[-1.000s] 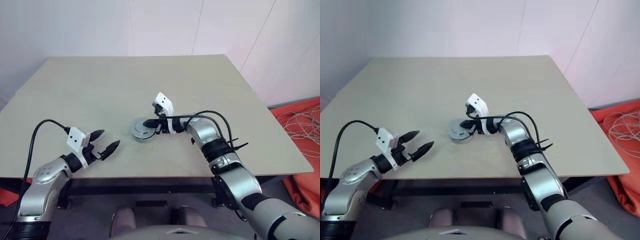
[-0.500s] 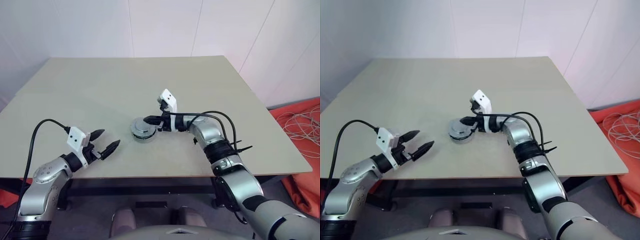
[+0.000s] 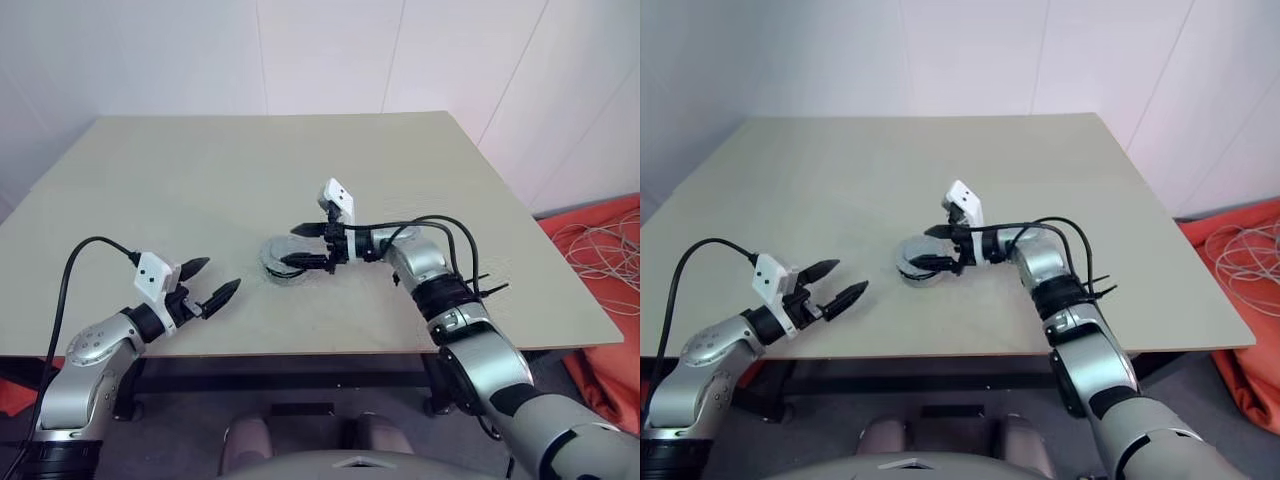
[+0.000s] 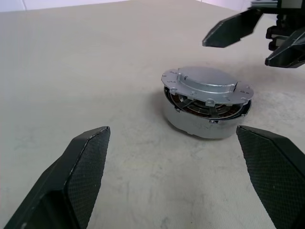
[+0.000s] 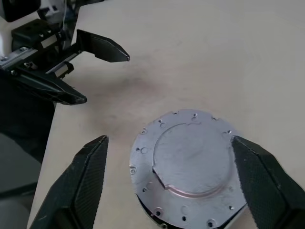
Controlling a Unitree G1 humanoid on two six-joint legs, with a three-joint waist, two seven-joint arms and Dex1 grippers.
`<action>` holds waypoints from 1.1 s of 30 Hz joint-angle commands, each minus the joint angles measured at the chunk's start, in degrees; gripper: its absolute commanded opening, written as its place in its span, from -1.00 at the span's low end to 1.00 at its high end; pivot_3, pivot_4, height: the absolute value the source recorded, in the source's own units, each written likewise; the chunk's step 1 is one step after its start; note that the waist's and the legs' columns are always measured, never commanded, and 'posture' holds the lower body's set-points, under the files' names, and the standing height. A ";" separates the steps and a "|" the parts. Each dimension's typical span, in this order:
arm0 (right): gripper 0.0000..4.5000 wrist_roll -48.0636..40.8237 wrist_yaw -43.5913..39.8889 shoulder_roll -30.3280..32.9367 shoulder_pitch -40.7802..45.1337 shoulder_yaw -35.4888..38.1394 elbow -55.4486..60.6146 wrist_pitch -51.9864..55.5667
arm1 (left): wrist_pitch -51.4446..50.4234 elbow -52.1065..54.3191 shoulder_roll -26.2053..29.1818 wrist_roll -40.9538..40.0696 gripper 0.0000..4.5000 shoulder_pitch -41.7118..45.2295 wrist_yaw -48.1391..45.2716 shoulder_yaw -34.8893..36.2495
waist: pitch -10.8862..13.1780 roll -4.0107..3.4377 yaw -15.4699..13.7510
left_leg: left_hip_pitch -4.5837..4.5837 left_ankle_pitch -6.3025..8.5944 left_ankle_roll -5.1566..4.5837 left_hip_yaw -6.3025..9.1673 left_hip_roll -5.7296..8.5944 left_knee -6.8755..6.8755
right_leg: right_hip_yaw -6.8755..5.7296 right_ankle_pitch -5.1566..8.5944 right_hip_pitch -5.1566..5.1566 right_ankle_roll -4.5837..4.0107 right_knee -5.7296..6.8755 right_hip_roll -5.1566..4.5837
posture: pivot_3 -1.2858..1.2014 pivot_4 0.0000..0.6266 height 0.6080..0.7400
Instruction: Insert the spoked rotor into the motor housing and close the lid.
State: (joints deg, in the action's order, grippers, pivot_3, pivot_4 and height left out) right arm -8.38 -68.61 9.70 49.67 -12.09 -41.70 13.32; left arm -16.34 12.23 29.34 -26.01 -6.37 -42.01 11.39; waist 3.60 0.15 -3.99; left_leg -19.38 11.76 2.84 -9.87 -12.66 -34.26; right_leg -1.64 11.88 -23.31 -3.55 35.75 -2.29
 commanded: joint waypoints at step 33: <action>0.99 13.77 0.97 -5.22 13.21 1.05 -30.54 -20.91 | -1.03 6.93 0.89 -1.82 1.00 -2.59 2.74 2.93 | 0.03 -0.05 -0.01 | -0.18 0.03 -0.05 0.01 -0.13 -0.01 | -0.06 -0.20 -0.13 -0.37 -0.02 -0.02 | 0.03 -1.00 1.00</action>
State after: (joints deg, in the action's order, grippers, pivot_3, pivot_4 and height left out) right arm 4.92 -68.28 4.27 62.58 -11.04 -72.55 -6.44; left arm -17.74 17.18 29.66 -27.26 -9.96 -39.44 13.46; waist 3.63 0.10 -4.00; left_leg -19.55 11.79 2.79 -9.86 -12.78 -34.27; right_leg -1.70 11.68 -23.45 -3.92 35.74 -2.31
